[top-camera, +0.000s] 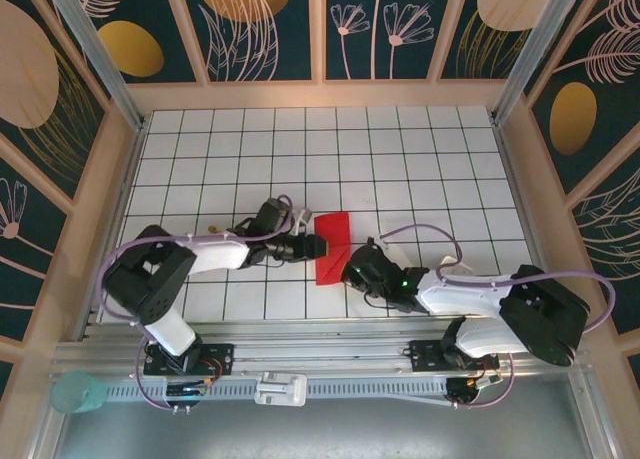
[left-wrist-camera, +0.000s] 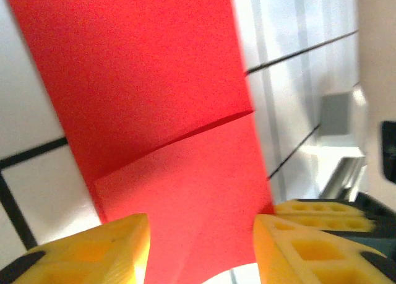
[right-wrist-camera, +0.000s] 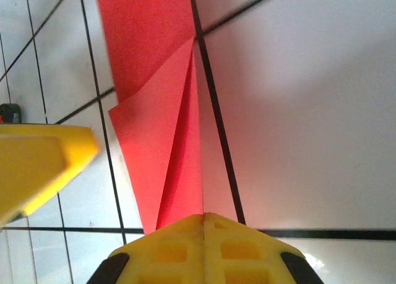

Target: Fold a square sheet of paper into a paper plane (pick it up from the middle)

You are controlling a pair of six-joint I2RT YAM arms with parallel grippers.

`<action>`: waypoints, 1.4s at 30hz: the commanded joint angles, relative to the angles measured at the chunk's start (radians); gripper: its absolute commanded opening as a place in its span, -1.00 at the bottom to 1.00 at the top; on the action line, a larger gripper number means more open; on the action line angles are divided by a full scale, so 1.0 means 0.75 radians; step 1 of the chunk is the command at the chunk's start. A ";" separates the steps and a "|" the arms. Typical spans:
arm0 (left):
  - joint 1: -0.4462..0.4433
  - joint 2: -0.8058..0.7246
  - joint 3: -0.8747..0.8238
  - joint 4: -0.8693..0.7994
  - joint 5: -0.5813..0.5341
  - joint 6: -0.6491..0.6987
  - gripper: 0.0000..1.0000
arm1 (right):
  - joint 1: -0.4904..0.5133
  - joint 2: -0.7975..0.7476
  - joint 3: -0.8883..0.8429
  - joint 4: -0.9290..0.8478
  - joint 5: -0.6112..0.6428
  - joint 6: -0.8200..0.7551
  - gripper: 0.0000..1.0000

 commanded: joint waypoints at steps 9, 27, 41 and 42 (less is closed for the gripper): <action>0.246 -0.342 -0.023 -0.041 -0.037 -0.084 0.06 | -0.137 -0.184 0.458 -0.968 0.190 -0.704 -1.00; 0.317 -0.341 0.034 -0.268 -0.057 0.005 0.05 | 0.248 0.419 0.673 -0.747 0.060 -0.708 -1.00; 0.219 -0.073 0.052 -0.058 0.196 -0.150 -0.36 | 0.284 0.389 0.507 -0.449 -0.027 -0.651 -0.91; 0.201 -0.050 0.069 -0.056 0.200 -0.149 -0.39 | 0.287 0.382 0.492 -0.438 -0.029 -0.652 -0.91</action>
